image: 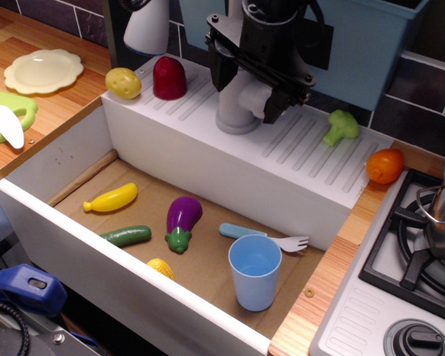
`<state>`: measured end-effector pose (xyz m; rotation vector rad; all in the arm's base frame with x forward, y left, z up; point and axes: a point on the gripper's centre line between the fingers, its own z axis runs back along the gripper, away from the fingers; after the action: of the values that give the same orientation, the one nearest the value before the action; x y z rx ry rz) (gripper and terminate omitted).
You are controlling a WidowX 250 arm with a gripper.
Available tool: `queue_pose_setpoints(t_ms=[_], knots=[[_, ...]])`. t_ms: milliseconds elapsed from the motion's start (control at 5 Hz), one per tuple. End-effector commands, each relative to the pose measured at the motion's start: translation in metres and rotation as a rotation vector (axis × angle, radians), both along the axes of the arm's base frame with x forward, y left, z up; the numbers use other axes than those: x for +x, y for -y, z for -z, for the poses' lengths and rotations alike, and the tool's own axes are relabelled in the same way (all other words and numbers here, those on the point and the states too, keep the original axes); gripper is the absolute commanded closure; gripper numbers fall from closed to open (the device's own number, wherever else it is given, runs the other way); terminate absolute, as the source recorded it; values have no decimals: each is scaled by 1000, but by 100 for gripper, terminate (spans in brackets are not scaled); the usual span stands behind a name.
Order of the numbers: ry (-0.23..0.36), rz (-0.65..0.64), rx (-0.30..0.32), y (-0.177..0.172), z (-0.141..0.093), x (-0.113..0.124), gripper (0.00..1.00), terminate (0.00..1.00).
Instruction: Turn lever vertical to front
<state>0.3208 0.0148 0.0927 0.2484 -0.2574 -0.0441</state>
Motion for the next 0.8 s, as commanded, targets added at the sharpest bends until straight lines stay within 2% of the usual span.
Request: queue_pose_setpoints(t_ms=[0, 400, 600], knots=[[0, 0, 0, 0, 0, 0, 0, 0], [79, 39, -21, 9, -12, 28, 0, 0], [106, 72, -53, 11, -20, 44, 0, 0]])
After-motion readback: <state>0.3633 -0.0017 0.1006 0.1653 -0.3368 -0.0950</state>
